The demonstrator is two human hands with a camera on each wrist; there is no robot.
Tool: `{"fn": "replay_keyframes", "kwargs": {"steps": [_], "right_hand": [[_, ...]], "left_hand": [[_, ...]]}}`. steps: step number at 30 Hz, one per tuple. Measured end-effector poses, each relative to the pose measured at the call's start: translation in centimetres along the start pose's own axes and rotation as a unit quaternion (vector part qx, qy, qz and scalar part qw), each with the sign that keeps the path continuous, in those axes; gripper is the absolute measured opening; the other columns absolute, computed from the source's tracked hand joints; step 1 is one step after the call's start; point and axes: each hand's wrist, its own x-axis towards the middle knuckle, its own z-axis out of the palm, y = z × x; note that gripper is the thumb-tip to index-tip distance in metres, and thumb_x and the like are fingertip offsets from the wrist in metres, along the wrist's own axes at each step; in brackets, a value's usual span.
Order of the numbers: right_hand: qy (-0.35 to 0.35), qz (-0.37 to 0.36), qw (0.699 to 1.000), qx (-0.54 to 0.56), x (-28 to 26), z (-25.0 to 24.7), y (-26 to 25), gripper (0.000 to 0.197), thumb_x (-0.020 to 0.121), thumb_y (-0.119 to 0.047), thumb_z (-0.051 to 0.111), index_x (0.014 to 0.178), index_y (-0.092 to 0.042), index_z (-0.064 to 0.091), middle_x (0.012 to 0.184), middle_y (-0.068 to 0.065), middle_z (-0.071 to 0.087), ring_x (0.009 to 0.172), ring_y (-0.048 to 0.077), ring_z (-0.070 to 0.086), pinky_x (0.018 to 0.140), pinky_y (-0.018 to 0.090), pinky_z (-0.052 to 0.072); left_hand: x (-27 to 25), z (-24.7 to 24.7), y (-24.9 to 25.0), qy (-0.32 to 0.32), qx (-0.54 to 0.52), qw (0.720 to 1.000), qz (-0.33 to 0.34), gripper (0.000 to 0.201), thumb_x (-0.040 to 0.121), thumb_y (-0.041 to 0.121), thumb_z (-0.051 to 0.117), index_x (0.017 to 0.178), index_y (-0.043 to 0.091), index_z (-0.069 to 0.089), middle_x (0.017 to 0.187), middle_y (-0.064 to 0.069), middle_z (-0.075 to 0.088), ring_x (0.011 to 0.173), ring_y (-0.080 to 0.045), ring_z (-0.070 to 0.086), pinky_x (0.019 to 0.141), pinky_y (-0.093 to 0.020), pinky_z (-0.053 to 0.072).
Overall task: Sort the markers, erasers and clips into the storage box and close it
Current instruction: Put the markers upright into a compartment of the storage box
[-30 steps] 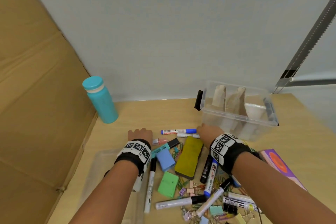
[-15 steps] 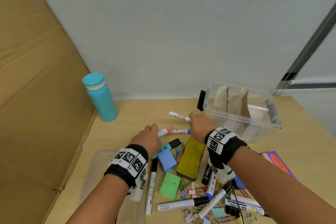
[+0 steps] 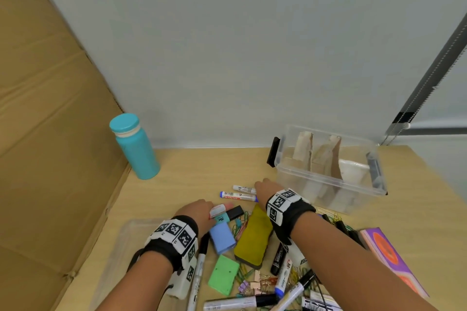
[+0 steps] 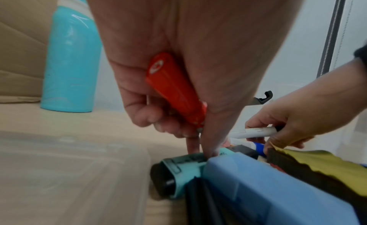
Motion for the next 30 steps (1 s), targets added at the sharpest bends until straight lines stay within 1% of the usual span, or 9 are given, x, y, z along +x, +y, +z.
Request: {"fn": "replay_keyframes", "kwargs": {"steps": [4,7,10,12,15,19,21,25,30], "right_hand": [[0.017,0.005,0.998,0.058,-1.8,-1.1,-0.2,0.034,0.095,-0.011,0.044,0.128,-0.005,0.039,0.127,0.017,0.052,0.114,0.033,0.054,0.089,0.039,0.045],[0.049,-0.025,0.993,0.1,-4.7,-2.4,0.1,0.029,0.094,-0.008,0.045,0.122,-0.007,0.039,0.117,0.015,0.055,0.099,0.031,0.059,0.073,0.036,0.044],[0.15,-0.074,0.974,0.151,-8.4,-3.7,1.6,0.021,0.095,-0.01,0.045,0.115,-0.013,0.04,0.107,0.008,0.054,0.074,0.023,0.056,0.059,0.03,0.04],[0.228,-0.084,0.954,0.175,-10.4,-5.1,3.2,0.023,0.097,-0.014,0.044,0.12,-0.016,0.041,0.106,0.004,0.051,0.07,0.02,0.054,0.057,0.029,0.043],[0.303,-0.05,0.938,0.161,-12.0,-7.5,6.6,0.026,0.097,-0.013,0.041,0.124,-0.016,0.042,0.109,0.006,0.048,0.07,0.024,0.054,0.06,0.038,0.049],[0.294,0.022,0.955,0.045,-12.8,-9.4,11.1,0.028,0.094,-0.008,0.044,0.121,-0.015,0.043,0.107,0.007,0.045,0.054,0.016,0.043,0.046,0.028,0.038],[0.28,0.05,0.959,-0.014,-13.4,-10.5,12.6,0.029,0.093,-0.008,0.043,0.121,-0.015,0.044,0.106,0.009,0.045,0.059,0.019,0.044,0.052,0.032,0.043],[0.254,0.097,0.957,-0.1,-13.8,-11.9,14.5,0.029,0.094,-0.014,0.045,0.123,-0.015,0.045,0.111,0.009,0.046,0.076,0.023,0.052,0.062,0.032,0.04],[0.189,0.103,0.961,-0.176,-11.8,-12.0,15.0,0.032,0.096,-0.019,0.042,0.128,-0.019,0.048,0.121,0.006,0.049,0.109,0.025,0.055,0.083,0.033,0.041]], "left_hand": [[-0.2,-0.2,0.1,-0.011,0.015,1.0,-0.009,0.031,0.093,0.027,0.053,0.121,0.014,0.053,0.122,-0.008,0.059,0.111,-0.024,0.058,0.091,-0.033,0.047],[-0.2,0.0,0.1,-0.014,0.025,0.999,-0.017,0.032,0.092,0.024,0.054,0.122,0.013,0.054,0.123,-0.009,0.059,0.112,-0.025,0.057,0.092,-0.033,0.046],[-0.1,0.0,0.2,-0.021,0.021,0.999,-0.029,0.03,0.092,0.025,0.053,0.12,0.013,0.056,0.12,-0.01,0.062,0.109,-0.026,0.059,0.088,-0.032,0.046],[0.0,-0.1,0.4,-0.03,0.024,0.999,-0.038,0.031,0.092,0.025,0.053,0.12,0.014,0.056,0.118,-0.01,0.063,0.107,-0.026,0.061,0.086,-0.032,0.048],[0.3,-0.2,0.5,-0.041,0.017,0.997,-0.061,0.032,0.089,0.027,0.055,0.117,0.011,0.056,0.114,-0.011,0.064,0.104,-0.027,0.062,0.083,-0.033,0.049],[0.5,0.2,0.4,-0.027,0.002,0.995,-0.096,0.038,0.087,0.032,0.059,0.116,0.008,0.055,0.118,-0.012,0.063,0.105,-0.027,0.061,0.084,-0.032,0.048],[0.4,0.5,0.6,-0.012,-0.01,0.994,-0.105,0.04,0.089,0.031,0.059,0.121,0.008,0.051,0.121,-0.011,0.06,0.108,-0.026,0.06,0.086,-0.032,0.048],[-0.4,0.7,0.8,0.034,-0.055,0.99,-0.126,0.043,0.091,0.027,0.057,0.124,0.005,0.043,0.124,-0.015,0.054,0.108,-0.028,0.057,0.086,-0.033,0.047],[-2.5,-0.5,1.9,0.124,-0.133,0.977,-0.106,0.029,0.093,0.023,0.054,0.113,0.006,0.042,0.113,-0.016,0.06,0.092,-0.028,0.059,0.076,-0.033,0.046]]}}
